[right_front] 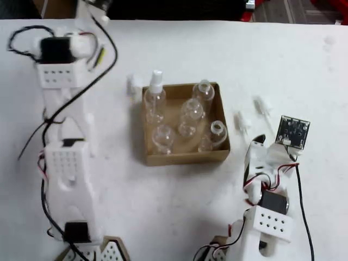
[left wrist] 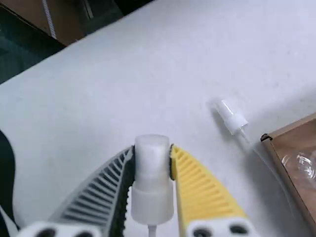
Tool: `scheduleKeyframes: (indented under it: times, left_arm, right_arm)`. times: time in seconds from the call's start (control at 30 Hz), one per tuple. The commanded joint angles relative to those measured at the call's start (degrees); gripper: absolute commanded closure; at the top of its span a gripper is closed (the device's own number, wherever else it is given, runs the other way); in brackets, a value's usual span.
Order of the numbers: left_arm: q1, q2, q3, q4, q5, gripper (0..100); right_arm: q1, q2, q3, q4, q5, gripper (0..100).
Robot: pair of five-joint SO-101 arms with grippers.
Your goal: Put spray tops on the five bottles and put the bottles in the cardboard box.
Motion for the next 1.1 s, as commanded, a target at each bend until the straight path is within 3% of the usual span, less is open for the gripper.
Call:
scheduleKeyframes:
  times: [0.0,0.17,0.3,0.6,0.8,0.93,1.07]
  left_arm:
    - [-0.5,-19.6,13.5,0.4,1.7,98]
    - [2.7,-43.1,36.3,-0.2,9.9,98]
    - [4.4,-57.8,51.0,-5.6,16.0,98]
    - [6.2,-79.5,81.6,-23.2,16.4,98]
    - [14.4,-97.4,98.7,-35.7,20.0,98]
    - [20.1,-107.6,112.0,-50.9,27.4,98]
    - [22.6,-112.4,128.1,-75.8,28.1,98]
  right_arm:
    - [0.7,-0.5,-0.2,-1.5,0.8,77.2]
    - [0.6,-0.5,-0.2,-1.5,0.8,77.2]
    - [0.6,-0.5,-0.2,-1.5,0.8,77.2]
    - [0.6,-0.5,-0.2,-1.4,0.8,77.2]
    - [0.6,-0.5,-0.2,-1.4,0.8,77.2]
    - [0.6,-0.5,-0.2,-1.4,0.8,77.2]
    - [0.6,-0.5,-0.2,-1.4,0.8,77.2]
